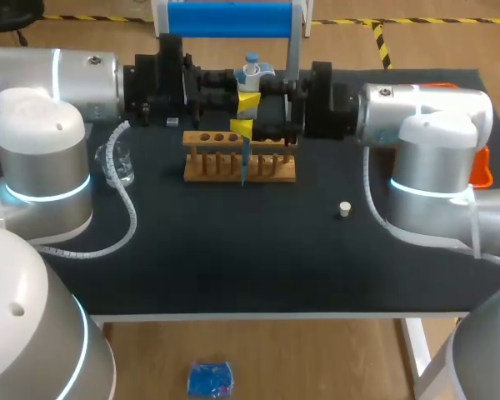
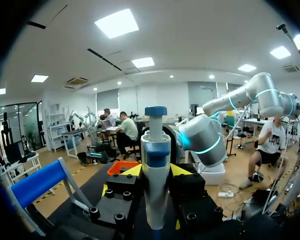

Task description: Invert the test tube, pick up the pipette, mount the tip to pipette, aspirate from beaker and dispense into the tube, eject the tip, return the pipette, and cap with the stopper.

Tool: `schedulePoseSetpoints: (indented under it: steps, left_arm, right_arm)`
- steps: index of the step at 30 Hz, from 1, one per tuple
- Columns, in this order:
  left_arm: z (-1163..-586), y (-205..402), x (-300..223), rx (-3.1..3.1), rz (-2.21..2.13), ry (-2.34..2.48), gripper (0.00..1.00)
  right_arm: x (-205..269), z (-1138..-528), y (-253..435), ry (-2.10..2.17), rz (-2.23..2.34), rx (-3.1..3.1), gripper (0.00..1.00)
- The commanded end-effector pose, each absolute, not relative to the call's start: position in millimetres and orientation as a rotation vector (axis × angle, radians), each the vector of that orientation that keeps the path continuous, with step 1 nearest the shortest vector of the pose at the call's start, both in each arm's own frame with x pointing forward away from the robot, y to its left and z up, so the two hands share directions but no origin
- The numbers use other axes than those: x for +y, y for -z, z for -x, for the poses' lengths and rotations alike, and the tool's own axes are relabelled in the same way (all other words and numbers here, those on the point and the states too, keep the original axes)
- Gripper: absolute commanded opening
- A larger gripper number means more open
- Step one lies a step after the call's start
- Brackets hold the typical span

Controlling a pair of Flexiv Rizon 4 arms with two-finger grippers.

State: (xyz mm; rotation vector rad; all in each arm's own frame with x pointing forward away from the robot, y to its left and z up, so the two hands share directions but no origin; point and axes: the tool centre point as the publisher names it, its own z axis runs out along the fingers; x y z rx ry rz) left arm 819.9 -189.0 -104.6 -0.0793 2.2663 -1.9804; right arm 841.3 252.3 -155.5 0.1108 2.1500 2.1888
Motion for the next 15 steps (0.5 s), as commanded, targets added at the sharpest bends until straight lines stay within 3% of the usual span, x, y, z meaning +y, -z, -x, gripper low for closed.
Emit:
schedulePoseSetpoints:
  steps: [1, 10, 11, 12, 15]
  left_arm:
    - [-820.0, 104.8, -189.6, 2.262, 0.078, 1.982, 0.00]
    - [-820.0, 104.8, -189.6, 2.262, 0.078, 1.982, 0.00]
    - [-820.0, 104.8, -189.6, 2.262, 0.078, 1.982, 0.00]
    - [-820.0, 104.8, -189.6, 2.262, 0.078, 1.982, 0.00]
    - [-820.0, 104.8, -189.6, 2.262, 0.078, 1.982, 0.00]
  right_arm:
    - [254.2, -839.2, 155.0, -2.177, -0.106, 2.144, 1.00]
    - [253.2, -836.8, 155.0, -2.182, -0.077, 2.167, 0.99]
    - [253.1, -836.8, 155.1, -2.183, -0.076, 2.169, 0.88]
    - [252.9, -836.7, 155.2, -2.183, -0.075, 2.170, 0.47]
    - [252.3, -836.7, 155.4, -2.185, -0.073, 2.172, 0.24]
